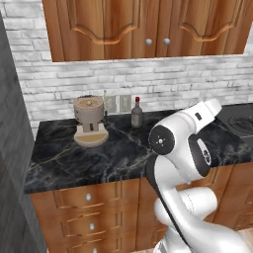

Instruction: Close all open cabinet doors.

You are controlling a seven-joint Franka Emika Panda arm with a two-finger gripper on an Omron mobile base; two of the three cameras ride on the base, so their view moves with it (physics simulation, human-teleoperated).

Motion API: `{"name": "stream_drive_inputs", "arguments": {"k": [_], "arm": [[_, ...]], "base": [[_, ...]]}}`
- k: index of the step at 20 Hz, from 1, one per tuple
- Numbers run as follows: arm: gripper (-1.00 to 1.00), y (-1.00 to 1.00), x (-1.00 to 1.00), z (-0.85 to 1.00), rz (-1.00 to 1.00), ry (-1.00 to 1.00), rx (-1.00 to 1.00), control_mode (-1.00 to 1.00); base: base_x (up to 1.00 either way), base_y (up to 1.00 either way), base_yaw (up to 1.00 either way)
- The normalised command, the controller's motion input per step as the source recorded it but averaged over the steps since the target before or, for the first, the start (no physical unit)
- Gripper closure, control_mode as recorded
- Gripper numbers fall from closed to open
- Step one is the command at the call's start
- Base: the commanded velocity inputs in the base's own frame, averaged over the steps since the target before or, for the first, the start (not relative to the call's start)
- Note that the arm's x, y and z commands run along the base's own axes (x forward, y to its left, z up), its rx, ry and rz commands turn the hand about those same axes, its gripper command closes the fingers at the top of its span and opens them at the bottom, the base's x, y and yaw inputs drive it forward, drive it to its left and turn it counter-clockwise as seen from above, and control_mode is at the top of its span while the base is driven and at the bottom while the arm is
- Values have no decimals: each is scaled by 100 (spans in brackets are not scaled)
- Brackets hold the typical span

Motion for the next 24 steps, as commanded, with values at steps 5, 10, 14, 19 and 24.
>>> {"name": "stream_drive_inputs", "arguments": {"k": [5, 10, 14, 19, 24], "arm": [[-100, -2, -21, 0, -8, 0, 0, 100], [-100, 0, 0, 0, 0, 0, 0, 100], [-100, 0, 0, 0, 0, 0, 0, 100], [-100, 0, 0, 0, 0, 0, 0, 100], [-100, 0, 0, 0, 0, 0, 0, 100]], "base": [[-19, -16, -9], [-16, -37, -48], [0, -24, -62], [1, -30, -63], [14, -54, -59]]}}
